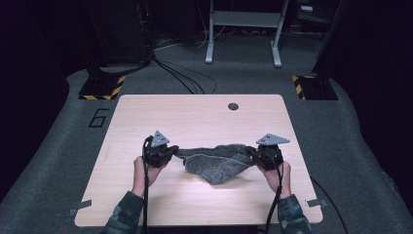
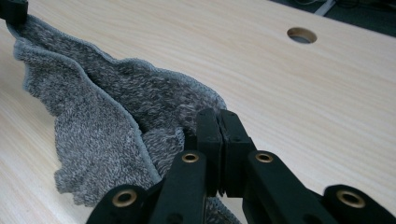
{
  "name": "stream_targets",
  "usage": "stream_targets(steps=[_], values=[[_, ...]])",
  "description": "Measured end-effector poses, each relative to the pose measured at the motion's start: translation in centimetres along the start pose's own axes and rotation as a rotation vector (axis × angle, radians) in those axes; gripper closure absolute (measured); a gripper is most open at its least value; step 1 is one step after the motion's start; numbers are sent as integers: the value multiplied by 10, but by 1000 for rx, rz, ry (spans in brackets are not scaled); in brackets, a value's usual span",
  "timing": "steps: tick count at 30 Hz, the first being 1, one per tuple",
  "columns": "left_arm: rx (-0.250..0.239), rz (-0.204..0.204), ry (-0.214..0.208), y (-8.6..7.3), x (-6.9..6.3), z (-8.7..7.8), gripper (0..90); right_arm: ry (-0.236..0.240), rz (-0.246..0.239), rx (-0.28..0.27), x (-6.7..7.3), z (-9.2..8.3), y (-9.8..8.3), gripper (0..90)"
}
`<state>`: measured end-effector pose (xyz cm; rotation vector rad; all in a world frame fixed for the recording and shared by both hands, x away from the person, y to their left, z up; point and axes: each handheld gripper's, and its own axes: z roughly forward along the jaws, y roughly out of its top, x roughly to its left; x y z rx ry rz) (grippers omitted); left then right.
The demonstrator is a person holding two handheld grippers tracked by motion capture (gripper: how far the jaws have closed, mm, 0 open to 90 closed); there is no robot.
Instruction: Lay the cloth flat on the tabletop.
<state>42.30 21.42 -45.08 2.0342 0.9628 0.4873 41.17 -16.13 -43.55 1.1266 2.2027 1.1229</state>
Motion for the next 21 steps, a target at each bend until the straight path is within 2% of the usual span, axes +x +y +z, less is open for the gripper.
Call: stream_targets(steps=[1, 3, 5, 11, 14, 16, 17, 18, 19, 20, 21], values=[[15, -15, -12, -6, 1, 5, 891, 4, 3, 6, 0, 2, -3, 889], [19, -20, -17, -10, 1, 8, 891, 6, 12, 19, -1, 5, -9, 890], [50, -34, -29, -16, 2, 15, 890, 6, 20, 36, -1, 8, -13, 890], [69, -46, -31, -16, 10, 26, 892, 2, 24, 57, -8, 19, -13, 891], [85, -38, -21, -10, 18, 35, 894, -3, 23, 70, -12, 25, -9, 891], [85, -38, -12, -4, 27, 43, 896, -12, 16, 83, -22, 38, 3, 892], [95, -26, -4, 1, 32, 47, 896, -12, 16, 83, -22, 38, 3, 892], [93, -20, 9, 15, 42, 54, 896, -37, 7, 93, -29, 46, 17, 892], [93, -20, 9, 15, 42, 54, 897, -41, -3, 87, -34, 51, 26, 892], [81, -16, 26, 24, 46, 56, 897, -41, -3, 87, -34, 51, 26, 892], [71, -9, 45, 35, 51, 55, 897, -66, 4, 86, -37, 54, 37, 893]])
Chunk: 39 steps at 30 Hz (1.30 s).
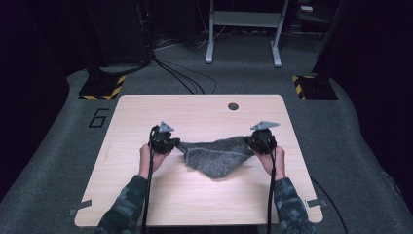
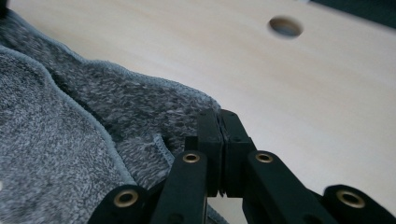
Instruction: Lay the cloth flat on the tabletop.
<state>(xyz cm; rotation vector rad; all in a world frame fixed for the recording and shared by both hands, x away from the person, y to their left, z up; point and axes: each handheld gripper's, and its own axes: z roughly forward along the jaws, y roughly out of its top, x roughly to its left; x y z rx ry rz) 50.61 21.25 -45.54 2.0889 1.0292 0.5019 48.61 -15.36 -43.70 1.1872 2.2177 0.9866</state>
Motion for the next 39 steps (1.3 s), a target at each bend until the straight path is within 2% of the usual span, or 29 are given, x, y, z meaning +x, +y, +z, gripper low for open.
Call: stream_targets(steps=[1, 2, 3, 4, 6, 7, 9, 11, 13, 15, 16, 18, 20, 21, 22, 23, 24, 25, 26, 27, 28, 30, 31, 32, 35, 36, 37, 38, 39], values=[[-39, 14, 35, 25, 11, -8, 897, -28, -23, -24, -9, 0, 24, 893], [-39, 14, 35, 25, 11, -8, 898, -28, -23, -24, -9, 0, 24, 893], [-76, 6, 52, 39, 15, -16, 898, -45, -26, -40, -13, -4, 38, 893], [-110, 18, 73, 53, 18, -25, 898, -69, -41, -93, -16, -19, 64, 893], [-183, 41, 109, 77, 19, -48, 898, -95, -70, -164, -15, -40, 87, 893], [-226, 88, 141, 93, 16, -69, 897, -103, -99, -196, -14, -50, 96, 893], [-249, 105, 152, 97, 13, -78, 897, -111, -112, -247, -9, -71, 105, 893], [-272, 133, 157, 96, 6, -90, 897, -110, -125, -282, -3, -85, 103, 892], [-284, 160, 153, 87, -3, -96, 896, -99, -140, -290, 4, -93, 93, 892], [-269, 178, 112, 61, -17, -98, 896, -73, -147, -284, 12, -96, 76, 892], [-269, 178, 112, 61, -17, -98, 896, -56, -160, -270, 15, -96, 65, 891], [-236, 191, 76, 39, -26, -95, 894, -14, -151, -239, 24, -92, 41, 890], [-198, 179, 31, 13, -37, -89, 893, 15, -153, -196, 34, -86, 14, 890], [-159, 168, 3, -12, -48, -82, 892, 31, -153, -166, 40, -82, 1, 889], [-159, 168, 3, -12, -48, -82, 891, 49, -144, -141, 45, -77, -12, 888], [-139, 164, -25, -24, -52, -78, 891, 49, -144, -141, 45, -77, -12, 888], [-99, 153, -51, -44, -60, -71, 890, 72, -132, -88, 54, -68, -38, 887], [-82, 146, -62, -53, -63, -68, 889, 85, -106, -67, 57, -64, -49, 886], [-82, 146, -62, -53, -63, -68, 889, 95, -97, -49, 59, -60, -58, 885], [-58, 127, -85, -67, -66, -64, 887, 99, -84, -32, 60, -58, -66, 884], [-58, 127, -85, -67, -66, -64, 886, 111, -66, -24, 61, -57, -74, 881], [-41, 86, -133, -83, -67, -62, 882, 122, -44, -12, 62, -57, -84, 877], [-41, 86, -133, -83, -67, -62, 880, 131, -37, -13, 62, -58, -88, 872], [-38, 61, -158, -90, -67, -64, 874, 135, -27, -15, 62, -60, -91, 857], [-36, 44, -188, -96, -66, -68, 787, 145, -5, -17, 60, -65, -96, 796], [-40, 29, -199, -97, -66, -71, 730, 158, 11, -30, 56, -71, -99, 726], [-43, 16, -213, -98, -64, -78, 681, 157, 17, -38, 53, -74, -100, 704], [-43, 16, -213, -98, -64, -78, 623, 163, 25, -48, 50, -77, -100, 669], [-58, 14, -200, -97, -62, -81, 623, 163, 25, -48, 50, -77, -100, 669]])
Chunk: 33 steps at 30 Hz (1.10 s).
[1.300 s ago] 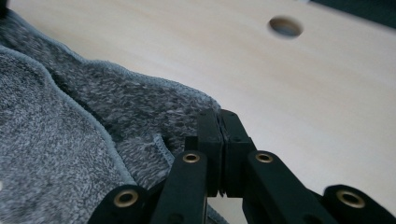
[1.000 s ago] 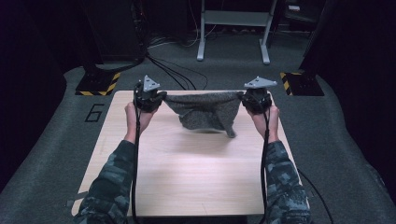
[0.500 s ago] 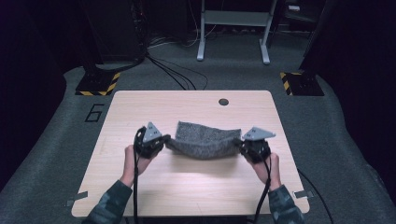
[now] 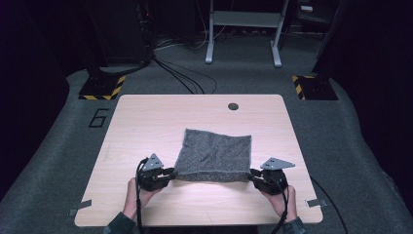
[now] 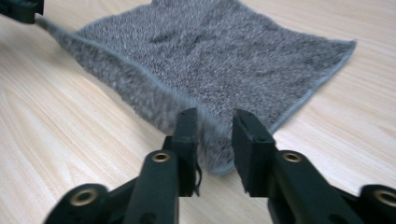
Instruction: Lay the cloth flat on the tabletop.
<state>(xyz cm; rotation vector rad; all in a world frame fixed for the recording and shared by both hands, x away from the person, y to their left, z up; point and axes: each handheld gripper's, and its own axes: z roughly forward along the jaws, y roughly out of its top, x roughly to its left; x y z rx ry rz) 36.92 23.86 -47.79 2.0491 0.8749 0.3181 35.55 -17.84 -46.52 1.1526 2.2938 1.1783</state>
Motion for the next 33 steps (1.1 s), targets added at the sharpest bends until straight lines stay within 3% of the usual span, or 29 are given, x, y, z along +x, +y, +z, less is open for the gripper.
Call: stream_targets(steps=[1, 2, 3, 5, 6, 7, 8, 9, 11, 14, 15, 16, 17, 18, 20, 25, 26, 27, 33], values=[[-11, -1, 4, 2, 1, -4, 541, -2, 13, -2, -3, -2, 1, 636], [-33, 16, 37, 8, 5, -8, 427, -23, 18, -12, -9, -4, 3, 579], [-33, 16, 37, 8, 5, -8, 375, -23, 24, -13, -13, -3, 4, 531], [-35, 21, 60, 16, 12, -8, 335, -31, 38, -13, -15, -1, 6, 526], [-36, 20, 67, 20, 16, -5, 288, -24, 44, -11, -19, 5, 10, 457], [-26, 19, 72, 24, 20, -1, 288, -24, 44, -11, -19, 5, 10, 457], [-6, 24, 53, 30, 23, 12, 242, -23, 34, 9, -18, 15, 13, 361], [-6, 24, 53, 30, 23, 12, 228, -17, 26, 17, -17, 22, 15, 302], [29, 35, 7, 34, 23, 35, 173, -9, 16, 49, -14, 35, 17, 217], [58, 62, -27, 35, 20, 57, 146, -14, -11, 85, -8, 54, 19, 131], [58, 62, -27, 35, 20, 57, 137, -9, -12, 90, -5, 59, 19, 115], [87, 70, -47, 35, 17, 68, 130, 1, -23, 100, -4, 64, 19, 76], [87, 70, -47, 35, 17, 68, 123, 1, -23, 100, -4, 64, 19, 76], [127, 83, -58, 35, 16, 77, 115, 5, -32, 117, -1, 72, 20, 42], [154, 81, -72, 34, 16, 84, 108, 10, -38, 139, 0, 80, 19, 15], [177, 67, -77, 29, 17, 91, 100, 7, -48, 183, -7, 96, 16, 0], [182, 73, -77, 28, 17, 92, 81, 1, -26, 198, -6, 98, 15, 0], [188, 83, -79, 26, 14, 92, 62, 3, -49, 201, -8, 100, 14, 0], [223, 114, -31, 17, 6, 93, 30, -33, -73, 215, -8, 108, 12, 0]])
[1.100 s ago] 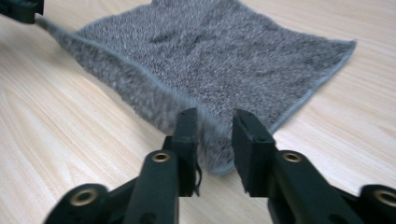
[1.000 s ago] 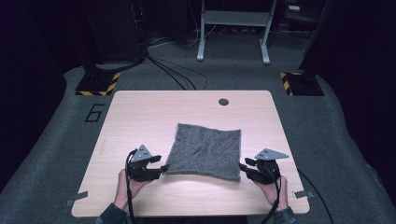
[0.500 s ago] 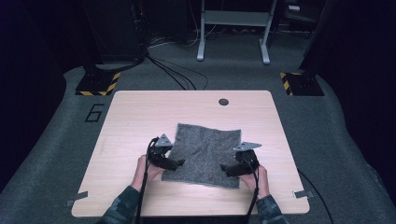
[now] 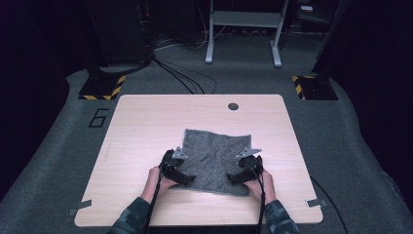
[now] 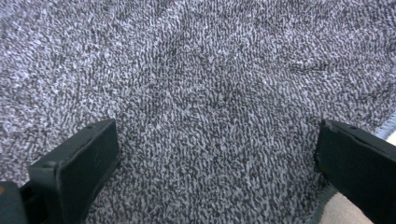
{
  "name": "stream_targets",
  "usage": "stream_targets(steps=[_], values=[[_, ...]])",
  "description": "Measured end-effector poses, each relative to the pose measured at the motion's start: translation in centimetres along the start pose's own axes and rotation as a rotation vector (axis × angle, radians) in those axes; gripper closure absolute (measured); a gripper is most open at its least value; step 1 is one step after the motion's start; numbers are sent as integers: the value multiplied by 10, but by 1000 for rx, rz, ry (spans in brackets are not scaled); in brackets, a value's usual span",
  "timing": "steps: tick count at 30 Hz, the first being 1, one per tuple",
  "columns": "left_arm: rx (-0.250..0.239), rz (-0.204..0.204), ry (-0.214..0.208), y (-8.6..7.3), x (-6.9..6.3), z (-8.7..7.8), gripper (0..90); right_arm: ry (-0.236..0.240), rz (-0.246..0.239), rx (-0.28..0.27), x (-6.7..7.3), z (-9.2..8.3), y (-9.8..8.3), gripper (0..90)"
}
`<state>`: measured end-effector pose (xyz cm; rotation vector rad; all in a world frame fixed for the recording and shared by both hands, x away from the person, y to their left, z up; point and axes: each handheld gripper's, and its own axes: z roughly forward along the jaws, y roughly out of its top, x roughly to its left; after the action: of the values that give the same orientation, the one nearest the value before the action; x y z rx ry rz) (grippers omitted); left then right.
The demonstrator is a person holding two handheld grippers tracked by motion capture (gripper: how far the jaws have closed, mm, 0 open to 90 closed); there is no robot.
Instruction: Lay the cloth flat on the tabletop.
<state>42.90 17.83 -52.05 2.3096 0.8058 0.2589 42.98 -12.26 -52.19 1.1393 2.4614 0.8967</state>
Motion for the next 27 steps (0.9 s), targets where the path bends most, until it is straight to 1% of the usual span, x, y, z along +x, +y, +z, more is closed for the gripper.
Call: stream_targets(steps=[1, 2, 3, 4, 5, 6, 7, 8, 10, 12, 13, 14, 15, 17, 18, 20, 22, 25, 26, 27], values=[[0, 0, 0, 0, 0, 0, 30, 0, 0, 0, 0, 0, 0, 0], [-5, -3, 14, -1, -1, 0, 28, 6, -16, 5, -2, 1, 1, 0], [0, 0, 31, -2, -3, 0, 28, 7, -11, 6, -2, 1, 2, 0], [0, 0, 31, -2, -3, 0, 28, 7, -11, 6, -2, 1, 2, 0], [4, -1, 42, -2, -5, 0, 28, 10, -14, 7, -3, 2, 3, 0], [-1, -6, 68, -4, -8, 0, 26, 14, -21, 4, -5, 3, 5, 0], [0, -17, 65, -4, -8, -1, 26, 17, -24, 7, -6, 4, 6, 0], [0, -17, 65, -4, -8, -1, 26, 17, -24, 7, -6, 4, 6, 0], [-16, -41, 91, -8, -12, -2, 26, 23, -37, 18, -10, 7, 10, 0], [-10, -41, 91, -8, -13, -3, 25, 23, -41, 16, -11, 8, 12, 0], [-21, -45, 101, -10, -14, -3, 25, 32, -49, 22, -11, 8, 13, 0], [-25, -57, 103, -11, -16, -4, 21, 49, -70, 17, -13, 9, 13, 0], [-28, -57, 109, -13, -19, -4, 18, 52, -70, 18, -13, 9, 13, 0], [-21, -52, 109, -13, -20, -5, 17, 63, -80, 22, -13, 8, 12, 0], [-25, -55, 108, -14, -21, -5, 17, 59, -86, 19, -13, 8, 12, 0], [-31, -58, 104, -14, -22, -5, 17, 60, -87, 19, -11, 7, 11, 0], [-18, -50, 100, -13, -20, -5, 11, 58, -82, 20, -10, 6, 9, 0], [-21, -53, 97, -13, -20, -5, 8, 59, -85, 17, -9, 6, 9, 0], [-24, -61, 79, -13, -18, -7, 1, 61, -86, 12, -9, 5, 8, 0], [-24, -61, 79, -13, -18, -7, 1, 61, -88, 2, -9, 4, 8, 0]])
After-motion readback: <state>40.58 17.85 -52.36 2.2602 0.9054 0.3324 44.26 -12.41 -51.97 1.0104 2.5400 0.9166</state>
